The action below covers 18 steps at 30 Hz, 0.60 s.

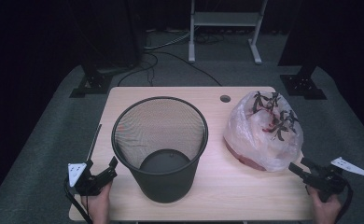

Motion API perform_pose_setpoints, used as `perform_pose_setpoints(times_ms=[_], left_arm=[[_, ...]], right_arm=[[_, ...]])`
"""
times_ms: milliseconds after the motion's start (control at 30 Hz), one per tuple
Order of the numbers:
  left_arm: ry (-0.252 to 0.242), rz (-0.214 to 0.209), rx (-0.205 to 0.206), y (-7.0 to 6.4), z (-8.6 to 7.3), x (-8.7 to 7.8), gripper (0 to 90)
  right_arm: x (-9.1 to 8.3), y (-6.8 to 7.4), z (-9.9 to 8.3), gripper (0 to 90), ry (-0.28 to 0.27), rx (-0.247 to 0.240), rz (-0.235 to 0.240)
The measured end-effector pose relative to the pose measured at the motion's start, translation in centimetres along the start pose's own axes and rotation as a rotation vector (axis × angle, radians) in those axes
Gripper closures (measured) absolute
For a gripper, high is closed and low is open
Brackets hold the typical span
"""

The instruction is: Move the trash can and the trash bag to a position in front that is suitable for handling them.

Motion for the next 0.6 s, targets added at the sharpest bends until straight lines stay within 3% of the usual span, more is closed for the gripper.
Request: perform_pose_setpoints(times_ms=[167, 267, 600], left_arm=[[0.005, -0.003, -0.004, -0.09, -0.15, -0.02, 0.1], [0.01, -0.008, -0.027, -0.14, -0.31, -0.11, 0.1], [0.013, -0.028, -0.01, -0.83, -0.35, 0.02, 0.1]], right_arm=[[0.17, -0.4, 0.15, 18.5, 0.005, 0.01, 0.005], [0.13, -0.65, 0.29, 18.5, -0.001, 0.018, 0.013], [-0.01, -0.8, 0.48, 18.5, -0.005, 0.018, 0.006]])
Point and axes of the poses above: each handheld gripper's, and its own axes: x roughly forward along the jaws, z roughly out of its top, y roughly to its left, the point moved 6 cm from there along x, roughly forward along the jaws, and after that the axes turned 14 degrees about x, right-handed, at the moved point
